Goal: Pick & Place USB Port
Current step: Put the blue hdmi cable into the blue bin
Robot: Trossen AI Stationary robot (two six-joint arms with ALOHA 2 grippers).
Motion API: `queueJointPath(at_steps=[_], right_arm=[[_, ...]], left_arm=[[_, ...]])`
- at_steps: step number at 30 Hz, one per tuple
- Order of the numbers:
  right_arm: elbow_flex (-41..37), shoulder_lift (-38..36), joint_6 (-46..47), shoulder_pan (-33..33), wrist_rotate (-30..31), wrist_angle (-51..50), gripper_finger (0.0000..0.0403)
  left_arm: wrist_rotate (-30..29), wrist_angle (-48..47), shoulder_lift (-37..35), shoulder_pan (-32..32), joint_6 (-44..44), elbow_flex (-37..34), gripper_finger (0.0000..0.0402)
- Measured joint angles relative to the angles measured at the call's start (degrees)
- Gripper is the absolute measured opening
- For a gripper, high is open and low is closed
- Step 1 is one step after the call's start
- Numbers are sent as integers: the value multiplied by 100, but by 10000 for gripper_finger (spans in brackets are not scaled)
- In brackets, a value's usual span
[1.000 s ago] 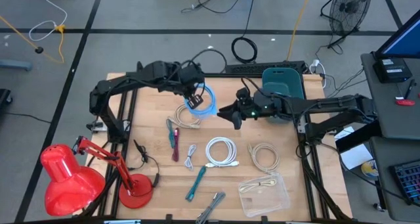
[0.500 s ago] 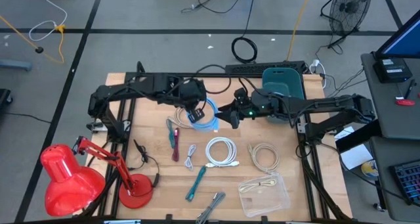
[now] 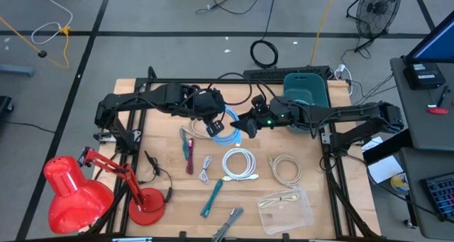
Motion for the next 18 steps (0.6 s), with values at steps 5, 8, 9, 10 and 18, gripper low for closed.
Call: queueJointPath(at_steps=[5,8,9,10,18], right_arm=[[-11,168,195,2,-165,113,228],[15,216,193,-2,-167,314,221],[8,222,193,-2,-169,269,218],[1,236,193,-2,-167,239,215],[0,232,80,-2,-169,259,197]], left_arm=[[1,-28,0,0,0,0,23],[5,-55,0,0,19,0,22],[4,-71,0,0,25,0,22],[4,-83,0,0,25,0,22],[8,-438,0,28,-27,0,22]])
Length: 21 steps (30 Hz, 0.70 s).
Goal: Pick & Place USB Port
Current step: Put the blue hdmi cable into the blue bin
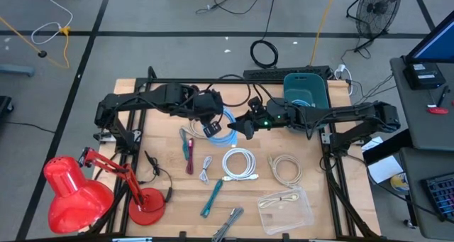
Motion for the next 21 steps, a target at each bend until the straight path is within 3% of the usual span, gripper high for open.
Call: queueJointPath(at_steps=[9,15,19,21], right_arm=[[0,-7,-37,-30,43,469,196],[0,-2,157,-96,485,1037,196],[0,-3,14,-74,-78,1686,196],[0,-7,-64,-55,-22,1698,196]], left_arm=[[494,-1136,0,204,-1003,0,22],[498,-1310,0,419,-1876,0,22],[-227,-1305,2,597,-2220,0,22],[-1001,-1284,2,641,-2379,0,22]])
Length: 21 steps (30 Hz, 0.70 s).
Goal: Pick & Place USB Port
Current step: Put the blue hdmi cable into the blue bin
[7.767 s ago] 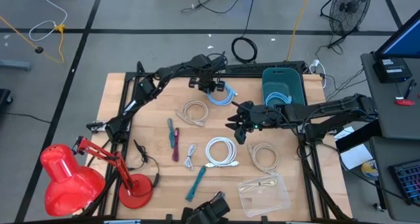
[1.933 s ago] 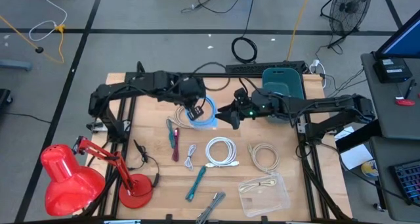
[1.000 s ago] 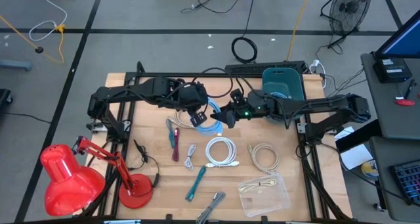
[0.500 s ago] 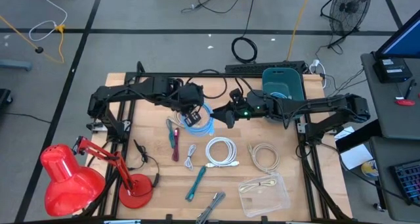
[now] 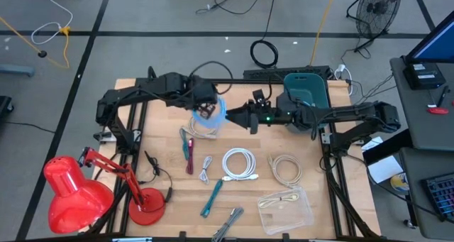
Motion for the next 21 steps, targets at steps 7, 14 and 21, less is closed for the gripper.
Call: queueJointPath(at_steps=[7,14,21], right_arm=[[0,4,512,-14,811,-612,191],[0,4,446,-28,1085,-1053,196],[0,4,488,-29,866,-1066,217]], left_arm=[[-2385,225,0,-64,295,0,22],[-1328,1305,0,-527,1992,0,22],[-1119,449,0,-777,1956,1,22]])
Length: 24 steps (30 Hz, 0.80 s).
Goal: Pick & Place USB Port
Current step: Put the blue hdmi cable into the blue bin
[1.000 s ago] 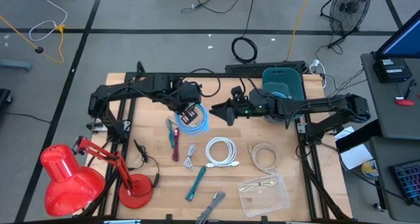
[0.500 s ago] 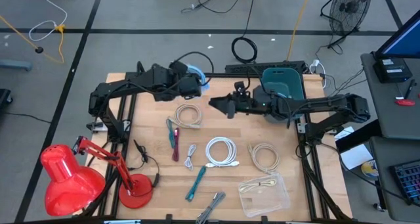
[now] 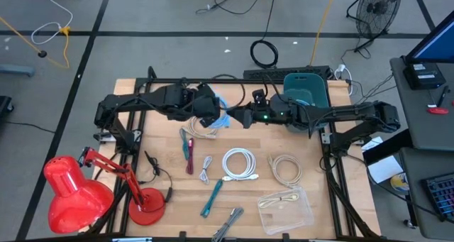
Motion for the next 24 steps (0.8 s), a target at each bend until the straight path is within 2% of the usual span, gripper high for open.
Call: queueJointPath(at_steps=[3,9,13,24], right_arm=[[0,0,63,4,-209,-91,225],[0,0,54,2,-375,-526,235],[0,0,-12,2,-364,-585,237],[0,-15,-16,0,-400,-340,236]], left_arm=[[-69,-555,0,90,-56,1,22],[751,39,-296,46,635,23,22],[1054,317,-260,-66,811,3,22],[1281,837,-236,-90,1024,3,22]])
